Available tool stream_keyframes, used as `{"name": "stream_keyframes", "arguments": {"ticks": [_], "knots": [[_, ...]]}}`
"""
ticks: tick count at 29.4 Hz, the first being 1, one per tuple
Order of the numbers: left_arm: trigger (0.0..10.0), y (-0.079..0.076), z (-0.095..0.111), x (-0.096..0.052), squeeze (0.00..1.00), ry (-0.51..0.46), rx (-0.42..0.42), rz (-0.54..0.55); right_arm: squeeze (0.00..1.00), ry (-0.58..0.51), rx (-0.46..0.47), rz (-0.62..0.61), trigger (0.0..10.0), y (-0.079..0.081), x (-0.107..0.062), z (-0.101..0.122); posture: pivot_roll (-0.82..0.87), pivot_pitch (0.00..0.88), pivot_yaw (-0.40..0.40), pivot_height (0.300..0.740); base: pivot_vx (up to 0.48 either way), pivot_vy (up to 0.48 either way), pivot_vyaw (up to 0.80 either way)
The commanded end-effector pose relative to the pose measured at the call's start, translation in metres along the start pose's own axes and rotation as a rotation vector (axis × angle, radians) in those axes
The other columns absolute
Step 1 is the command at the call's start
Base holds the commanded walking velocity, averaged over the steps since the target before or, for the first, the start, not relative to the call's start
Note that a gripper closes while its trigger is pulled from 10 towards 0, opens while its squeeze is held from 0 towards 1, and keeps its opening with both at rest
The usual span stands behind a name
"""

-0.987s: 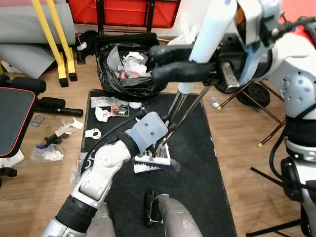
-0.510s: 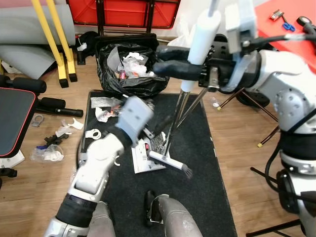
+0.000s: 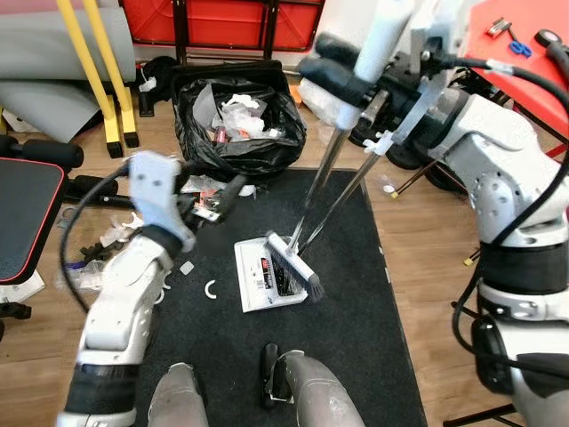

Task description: Sweep floor

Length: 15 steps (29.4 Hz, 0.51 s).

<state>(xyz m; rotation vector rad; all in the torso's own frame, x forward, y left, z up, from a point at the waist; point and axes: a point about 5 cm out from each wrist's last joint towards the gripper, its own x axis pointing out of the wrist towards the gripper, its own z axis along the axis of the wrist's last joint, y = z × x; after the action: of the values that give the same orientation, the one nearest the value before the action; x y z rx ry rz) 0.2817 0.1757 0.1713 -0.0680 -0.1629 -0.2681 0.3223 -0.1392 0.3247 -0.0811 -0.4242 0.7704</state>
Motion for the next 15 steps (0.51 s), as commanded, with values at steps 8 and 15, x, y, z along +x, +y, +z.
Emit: {"name": "stream_keyframes", "arguments": {"ticks": [8, 15], "knots": [[10.0, -0.005, -0.023, -0.02, 0.0, 0.125, -0.085, 0.089, 0.0, -0.216, 0.05, -0.204, 10.0, -0.008, -0.003, 0.011, -0.14, 0.165, -0.163, 0.74, 0.0, 0.0, 0.0], [10.0, -0.003, -0.027, -0.022, 0.0, 0.143, -0.116, 0.119, 0.0, -0.261, 0.084, -0.262, 10.0, -0.007, -0.002, 0.009, -0.14, 0.166, -0.164, 0.74, 0.0, 0.0, 0.0]]}}
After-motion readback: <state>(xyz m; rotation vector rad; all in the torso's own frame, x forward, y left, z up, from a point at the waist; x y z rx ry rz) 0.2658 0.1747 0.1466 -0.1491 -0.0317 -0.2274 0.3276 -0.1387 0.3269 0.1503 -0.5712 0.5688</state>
